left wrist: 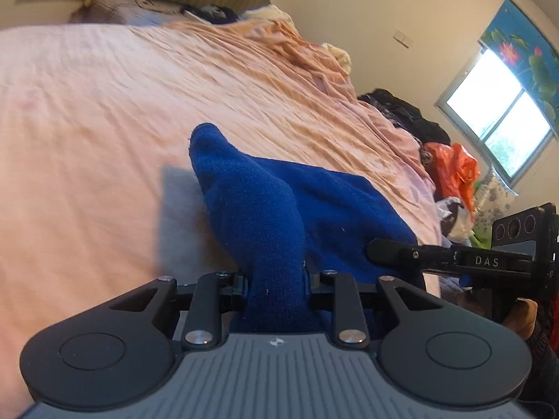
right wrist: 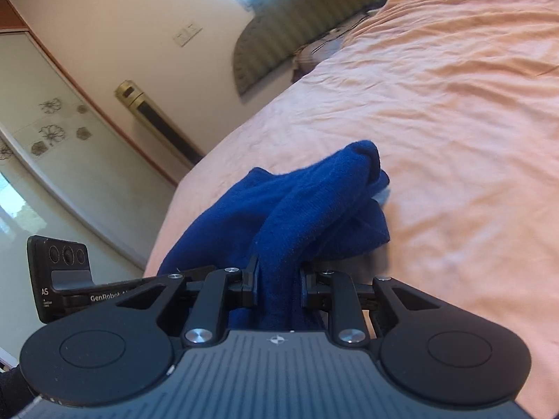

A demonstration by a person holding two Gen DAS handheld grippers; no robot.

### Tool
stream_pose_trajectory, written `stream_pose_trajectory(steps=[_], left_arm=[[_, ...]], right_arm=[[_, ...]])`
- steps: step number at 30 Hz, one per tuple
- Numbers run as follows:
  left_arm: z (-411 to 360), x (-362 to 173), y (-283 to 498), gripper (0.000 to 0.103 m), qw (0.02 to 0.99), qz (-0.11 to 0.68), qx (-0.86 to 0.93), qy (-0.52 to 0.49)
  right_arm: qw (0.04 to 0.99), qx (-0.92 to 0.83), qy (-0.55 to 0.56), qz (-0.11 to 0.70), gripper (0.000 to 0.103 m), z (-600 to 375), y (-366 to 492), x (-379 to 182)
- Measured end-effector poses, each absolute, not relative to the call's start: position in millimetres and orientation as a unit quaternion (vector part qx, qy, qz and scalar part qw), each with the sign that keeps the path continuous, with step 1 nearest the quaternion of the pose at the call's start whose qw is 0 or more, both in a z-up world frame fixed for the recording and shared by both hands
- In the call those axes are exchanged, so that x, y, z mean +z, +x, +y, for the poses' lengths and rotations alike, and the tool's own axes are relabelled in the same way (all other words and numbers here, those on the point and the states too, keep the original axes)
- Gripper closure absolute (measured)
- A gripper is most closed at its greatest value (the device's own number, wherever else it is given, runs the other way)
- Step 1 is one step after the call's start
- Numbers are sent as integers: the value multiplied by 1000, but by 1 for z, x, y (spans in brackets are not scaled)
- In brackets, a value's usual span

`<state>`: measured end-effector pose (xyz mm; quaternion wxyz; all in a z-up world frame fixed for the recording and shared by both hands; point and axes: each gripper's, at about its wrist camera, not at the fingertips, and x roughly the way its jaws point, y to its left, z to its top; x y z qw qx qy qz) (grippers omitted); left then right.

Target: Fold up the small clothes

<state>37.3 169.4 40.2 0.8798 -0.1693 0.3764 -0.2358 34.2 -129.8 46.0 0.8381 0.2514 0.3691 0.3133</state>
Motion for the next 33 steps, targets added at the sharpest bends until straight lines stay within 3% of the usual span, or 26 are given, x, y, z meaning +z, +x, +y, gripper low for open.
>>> stream_pose_trajectory(steps=[4,7,9,11,12,18,19,20,21,22,23,24,27,30,33], left_arm=[[213,24,53,69,861,422,-209,-191],[234,1,53,52,827,447,-213,-267],[244,4,37,20,814,441,-223,-305],[253,6,13,15,811,419,-239,-331],[256,3,3,15,805,414,-251,-345],[240,-8,-19,15,804,408,-273,-337],[236,-8,-18,15,800,413,-276,-337],[232,-9,-17,16,793,418,-284,-341],[228,-10,-16,21,791,421,-287,-339],[224,-9,-16,30,797,424,-281,-327],[221,-8,-15,73,801,435,-274,-307],[218,-8,-13,87,803,453,-261,-287],[226,3,-25,87,810,453,-263,-264],[226,0,-34,86,805,470,-273,-240],[228,-10,-37,81,801,470,-273,-251]], right_arm=[[824,288,270,407,74,-97,50,22],[825,253,285,417,49,-105,43,13],[827,252,299,403,39,-122,23,21],[845,245,289,377,18,-141,-4,31],[855,237,279,368,16,-148,-16,34],[834,248,257,420,29,-133,-29,18],[829,254,257,426,42,-125,-30,14],[826,255,256,432,70,-117,-29,10],[821,257,257,440,80,-110,-26,7],[821,255,262,438,79,-106,-25,7],[823,256,262,435,80,-105,-26,10],[819,265,268,433,80,-106,-30,16],[806,294,288,426,81,-116,-49,31],[808,272,258,455,80,-116,-59,11],[805,267,302,436,67,-126,-60,3]])
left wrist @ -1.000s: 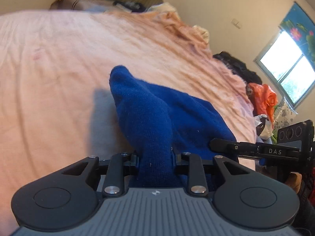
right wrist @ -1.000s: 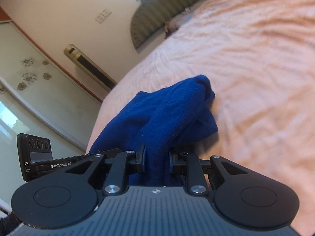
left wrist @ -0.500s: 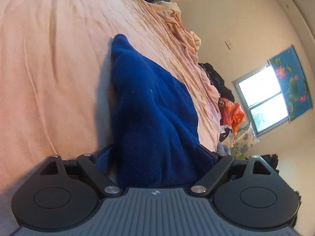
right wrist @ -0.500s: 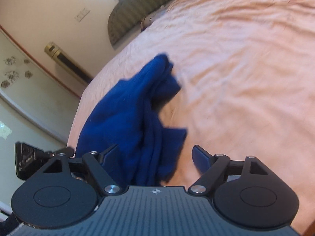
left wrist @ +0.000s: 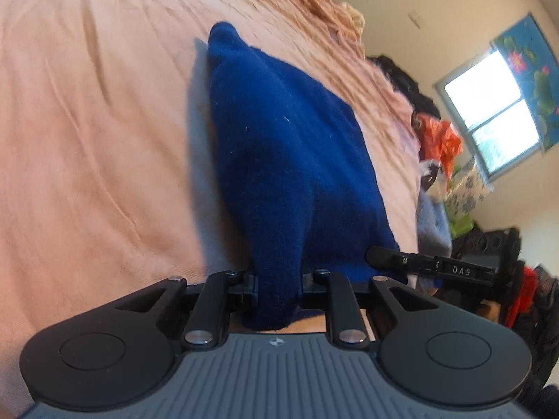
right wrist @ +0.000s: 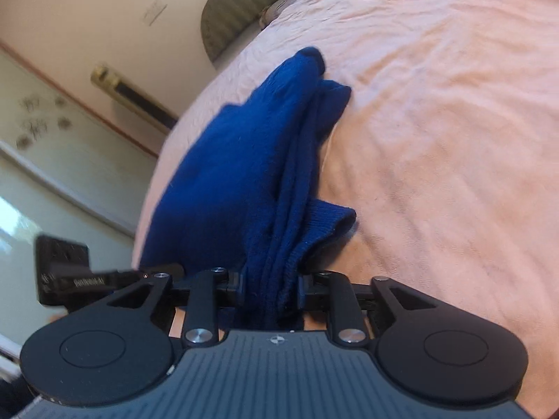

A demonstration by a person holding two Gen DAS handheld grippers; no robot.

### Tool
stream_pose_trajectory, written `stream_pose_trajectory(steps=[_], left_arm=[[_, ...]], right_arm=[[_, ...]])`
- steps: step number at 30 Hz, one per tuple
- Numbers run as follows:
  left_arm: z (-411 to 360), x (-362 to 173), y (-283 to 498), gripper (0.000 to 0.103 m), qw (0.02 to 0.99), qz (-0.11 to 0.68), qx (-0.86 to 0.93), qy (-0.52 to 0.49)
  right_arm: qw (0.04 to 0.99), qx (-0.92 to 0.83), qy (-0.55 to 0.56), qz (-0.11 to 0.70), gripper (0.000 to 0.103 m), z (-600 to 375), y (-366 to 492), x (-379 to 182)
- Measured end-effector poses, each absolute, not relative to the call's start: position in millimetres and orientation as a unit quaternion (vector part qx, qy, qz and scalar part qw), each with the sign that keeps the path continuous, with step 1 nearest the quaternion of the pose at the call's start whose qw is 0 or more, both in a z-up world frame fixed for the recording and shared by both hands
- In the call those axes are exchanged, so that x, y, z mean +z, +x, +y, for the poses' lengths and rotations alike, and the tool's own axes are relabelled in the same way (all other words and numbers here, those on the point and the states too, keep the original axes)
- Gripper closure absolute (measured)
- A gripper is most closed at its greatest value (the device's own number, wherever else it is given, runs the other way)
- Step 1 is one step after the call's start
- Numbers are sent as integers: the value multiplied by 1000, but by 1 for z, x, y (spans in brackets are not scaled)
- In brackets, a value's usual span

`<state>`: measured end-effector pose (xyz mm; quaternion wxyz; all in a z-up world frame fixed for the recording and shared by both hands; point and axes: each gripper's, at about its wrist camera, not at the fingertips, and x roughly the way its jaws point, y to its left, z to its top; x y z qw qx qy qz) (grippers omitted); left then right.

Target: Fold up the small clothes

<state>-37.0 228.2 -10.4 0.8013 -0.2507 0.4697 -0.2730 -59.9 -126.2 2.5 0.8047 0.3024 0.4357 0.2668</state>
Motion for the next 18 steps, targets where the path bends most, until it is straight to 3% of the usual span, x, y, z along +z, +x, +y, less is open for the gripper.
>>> stream_pose_trajectory(steps=[4,5,6,8,12,13,15,16,18], left_arm=[[236,23,-47,73,823,454,-269,-208],[237,37,-52,65,843,430,-268,-180],[235,50,-56,45,863,403,-265,-151],[223,69,-60,17,896,342,-264,-99],[175,71,-43,17,898,307,-313,-42],[162,65,-36,17,892,314,-324,-34],[141,45,-22,17,880,341,-331,-17],[131,35,-15,17,877,357,-323,-8],[121,23,-11,17,883,353,-310,4]], right_arm=[[842,262,290,371,31,-146,-56,38],[852,257,284,357,30,-150,-49,46],[856,253,284,351,30,-153,-36,52],[852,255,297,348,30,-152,-4,56],[834,230,328,379,30,-134,78,41],[824,223,340,394,33,-128,95,34],[797,237,359,423,53,-112,119,22],[805,237,336,427,91,-101,123,23],[857,228,231,400,89,-81,118,40]])
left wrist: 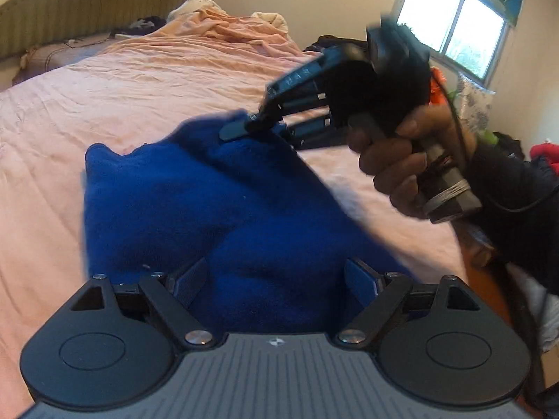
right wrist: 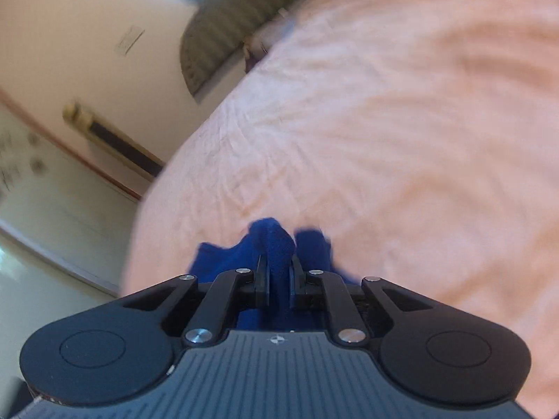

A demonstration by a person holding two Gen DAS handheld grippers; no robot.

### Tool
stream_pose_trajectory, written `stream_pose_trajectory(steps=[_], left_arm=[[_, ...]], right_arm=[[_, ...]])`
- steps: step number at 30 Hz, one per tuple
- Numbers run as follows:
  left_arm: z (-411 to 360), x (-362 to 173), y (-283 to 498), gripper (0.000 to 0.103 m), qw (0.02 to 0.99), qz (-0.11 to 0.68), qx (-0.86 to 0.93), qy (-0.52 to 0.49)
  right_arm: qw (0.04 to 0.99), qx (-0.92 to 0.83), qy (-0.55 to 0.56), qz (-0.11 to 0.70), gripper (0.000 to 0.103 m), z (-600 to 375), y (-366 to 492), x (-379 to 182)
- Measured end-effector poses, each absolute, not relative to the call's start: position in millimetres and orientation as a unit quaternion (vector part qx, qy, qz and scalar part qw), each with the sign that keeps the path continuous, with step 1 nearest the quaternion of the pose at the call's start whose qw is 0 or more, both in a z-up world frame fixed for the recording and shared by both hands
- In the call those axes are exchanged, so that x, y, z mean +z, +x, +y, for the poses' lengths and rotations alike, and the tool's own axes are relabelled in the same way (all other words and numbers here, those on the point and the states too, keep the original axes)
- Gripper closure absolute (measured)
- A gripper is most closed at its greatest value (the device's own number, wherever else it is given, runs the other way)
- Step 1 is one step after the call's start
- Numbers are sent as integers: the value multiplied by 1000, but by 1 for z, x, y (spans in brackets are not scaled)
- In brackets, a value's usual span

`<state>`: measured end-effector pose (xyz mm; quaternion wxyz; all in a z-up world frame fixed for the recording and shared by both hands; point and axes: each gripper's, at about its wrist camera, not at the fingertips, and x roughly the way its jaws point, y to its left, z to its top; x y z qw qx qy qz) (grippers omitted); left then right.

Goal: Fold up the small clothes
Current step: 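Lay the folded sweater down and open both tools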

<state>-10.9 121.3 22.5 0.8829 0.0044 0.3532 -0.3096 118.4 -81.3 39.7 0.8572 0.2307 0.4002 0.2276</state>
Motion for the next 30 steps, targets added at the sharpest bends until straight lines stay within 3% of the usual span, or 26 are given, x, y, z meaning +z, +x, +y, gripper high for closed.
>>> stream_pose_trajectory(steps=[3,6,8,13,17,21,24,30], left_arm=[[115,15,-10,12,891,340,-302,9],[108,12,-8,8,892,334,-304,19],[107,12,-9,8,892,334,-303,21],[110,15,-12,8,891,337,-305,14],[105,14,-14,6,894,335,-298,24],[102,15,-11,6,894,337,-294,22],[101,15,-11,6,895,336,-293,25],[114,41,-32,6,896,335,-291,-7]], right_arm=[[878,174,145,422,96,-78,129,20],[877,178,200,399,86,-97,117,11],[889,155,201,382,65,-101,104,22],[923,162,183,298,63,-94,68,61],[906,232,156,319,47,-57,62,68],[891,209,63,398,45,-24,71,32],[904,215,52,365,44,-28,60,25],[923,206,72,316,44,-45,9,70]])
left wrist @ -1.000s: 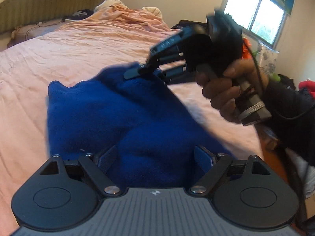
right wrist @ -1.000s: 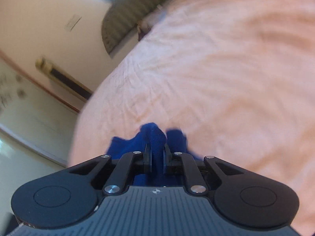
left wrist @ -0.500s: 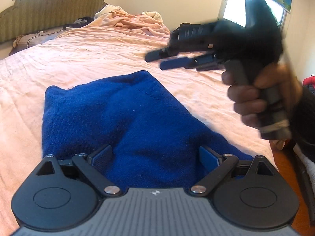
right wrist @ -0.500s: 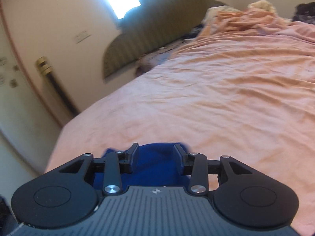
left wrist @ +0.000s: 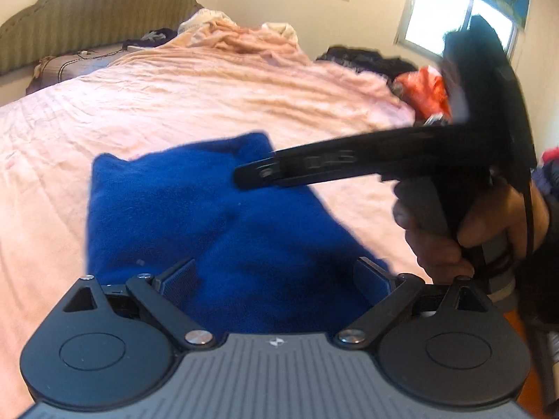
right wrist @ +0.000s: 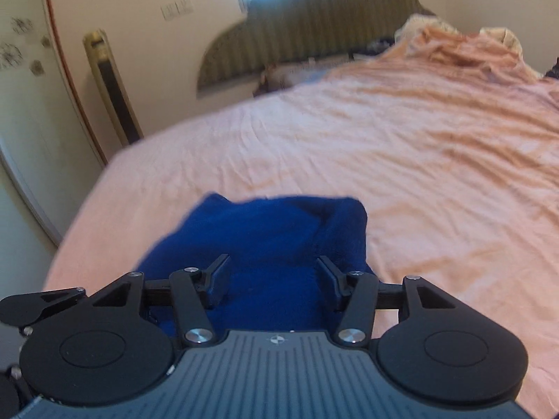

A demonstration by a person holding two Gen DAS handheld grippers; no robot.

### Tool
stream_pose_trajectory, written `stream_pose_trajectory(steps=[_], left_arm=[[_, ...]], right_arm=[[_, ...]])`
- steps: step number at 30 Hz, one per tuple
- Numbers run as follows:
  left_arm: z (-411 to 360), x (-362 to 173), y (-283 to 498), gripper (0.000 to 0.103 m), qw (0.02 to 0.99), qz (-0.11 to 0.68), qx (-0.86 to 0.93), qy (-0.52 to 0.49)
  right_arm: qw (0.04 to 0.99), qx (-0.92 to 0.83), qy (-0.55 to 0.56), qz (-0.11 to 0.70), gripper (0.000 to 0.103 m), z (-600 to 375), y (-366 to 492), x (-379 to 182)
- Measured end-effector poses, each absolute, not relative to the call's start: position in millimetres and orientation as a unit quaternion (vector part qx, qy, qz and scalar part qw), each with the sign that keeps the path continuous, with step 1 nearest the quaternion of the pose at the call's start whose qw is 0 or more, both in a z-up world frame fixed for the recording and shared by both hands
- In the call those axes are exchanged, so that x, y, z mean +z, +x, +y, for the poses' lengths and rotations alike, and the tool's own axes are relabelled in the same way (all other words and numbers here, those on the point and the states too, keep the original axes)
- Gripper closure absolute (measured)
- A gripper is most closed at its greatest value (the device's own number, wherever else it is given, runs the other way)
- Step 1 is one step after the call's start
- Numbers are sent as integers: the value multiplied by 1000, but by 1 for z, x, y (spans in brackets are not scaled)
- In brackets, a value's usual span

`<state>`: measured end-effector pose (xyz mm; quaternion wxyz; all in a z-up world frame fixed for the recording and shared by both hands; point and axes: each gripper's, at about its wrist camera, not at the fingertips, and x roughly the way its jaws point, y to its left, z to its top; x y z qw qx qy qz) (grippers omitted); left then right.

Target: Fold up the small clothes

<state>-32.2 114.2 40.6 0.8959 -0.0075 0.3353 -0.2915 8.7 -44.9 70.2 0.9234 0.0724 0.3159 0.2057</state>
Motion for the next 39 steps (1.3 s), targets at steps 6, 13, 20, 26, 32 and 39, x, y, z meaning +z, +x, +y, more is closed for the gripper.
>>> stream_pose_trajectory(steps=[6,13,20,26,32,39], left_arm=[[148,34,-67,6,903,318,-289,-18],[155,39,-91,6,916,297,-267,-29],[179,28,-120,2,939,298,-146,-87],[163,11,-131,1,935,330,-114,-61],[169,6,-120,0,932,337,-117,-57],[154,3,-116,0,932,348,-103,-1]], right_arm=[[896,255,120,344,33,-48,-27,48],[915,198,139,324,31,-59,-66,57],[934,110,122,316,7,-61,-135,38],[927,87,56,360,0,-27,-150,15],[923,68,50,374,1,-22,-137,14],[933,26,39,357,0,-20,-125,5]])
